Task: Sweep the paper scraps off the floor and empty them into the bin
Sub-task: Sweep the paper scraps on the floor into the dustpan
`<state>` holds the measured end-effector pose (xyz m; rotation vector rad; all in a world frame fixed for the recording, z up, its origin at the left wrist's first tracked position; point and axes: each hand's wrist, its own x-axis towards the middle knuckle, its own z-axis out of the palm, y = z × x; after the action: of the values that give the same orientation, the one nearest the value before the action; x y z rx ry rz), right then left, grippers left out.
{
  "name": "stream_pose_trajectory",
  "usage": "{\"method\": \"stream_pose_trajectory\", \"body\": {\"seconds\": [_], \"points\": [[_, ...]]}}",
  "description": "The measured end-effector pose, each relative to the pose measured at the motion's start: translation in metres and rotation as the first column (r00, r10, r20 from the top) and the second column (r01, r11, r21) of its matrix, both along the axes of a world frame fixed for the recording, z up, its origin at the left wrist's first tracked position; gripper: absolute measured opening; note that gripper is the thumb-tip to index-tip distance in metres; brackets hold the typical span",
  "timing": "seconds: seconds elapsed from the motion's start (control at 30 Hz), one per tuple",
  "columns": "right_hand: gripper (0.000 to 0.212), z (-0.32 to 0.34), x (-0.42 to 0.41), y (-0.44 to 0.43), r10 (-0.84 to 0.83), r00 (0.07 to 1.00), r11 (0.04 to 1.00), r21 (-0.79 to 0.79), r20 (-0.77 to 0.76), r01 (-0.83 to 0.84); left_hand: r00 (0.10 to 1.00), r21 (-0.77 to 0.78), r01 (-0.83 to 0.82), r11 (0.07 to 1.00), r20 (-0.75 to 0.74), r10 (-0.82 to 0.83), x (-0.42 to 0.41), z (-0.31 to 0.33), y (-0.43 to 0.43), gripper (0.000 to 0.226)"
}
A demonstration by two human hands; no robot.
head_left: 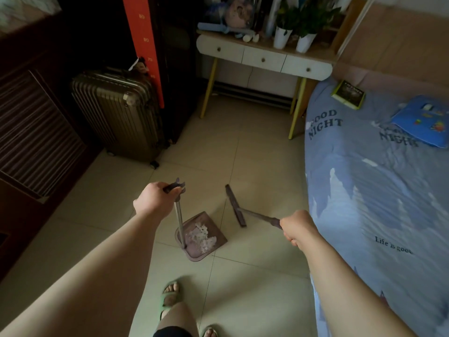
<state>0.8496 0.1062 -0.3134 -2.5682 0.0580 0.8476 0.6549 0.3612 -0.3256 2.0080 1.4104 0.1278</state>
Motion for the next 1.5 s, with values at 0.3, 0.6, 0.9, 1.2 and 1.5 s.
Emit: {"method": "stream_pose_trajectory", "body": {"seconds": [0.3,0.6,0.9,1.2,1.5], "points": [[0.029,-0.027,0.053,0.048,-0.183,0.981,0.982,-0.04,0.069,0.186,1.0,-0.023,-0.011,1.0,0.011,0.011,0.048,0.004,0.073,0.024],[0.03,-0.063,0.095,0.194,-0.141,0.989,0.979,-0.142,0.037,0.145,0.997,-0.024,-0.06,0.998,-0.04,0.059,0.08,0.004,0.189,0.03],[0.032,-0.079,0.101,0.346,0.125,0.991,0.983,-0.144,0.048,-0.117,0.98,-0.017,-0.192,0.981,-0.054,0.191,0.057,-0.007,0.279,0.025],[0.028,-0.096,0.06,0.418,0.5,0.866,0.849,-0.196,0.0,-0.49,0.942,-0.004,-0.328,0.945,-0.074,0.327,0.009,-0.022,0.314,0.029],[0.013,-0.075,0.008,0.38,0.754,0.651,0.627,-0.199,-0.084,-0.753,0.88,-0.089,-0.472,0.877,-0.096,0.464,-0.029,-0.032,0.287,0.029]]}}
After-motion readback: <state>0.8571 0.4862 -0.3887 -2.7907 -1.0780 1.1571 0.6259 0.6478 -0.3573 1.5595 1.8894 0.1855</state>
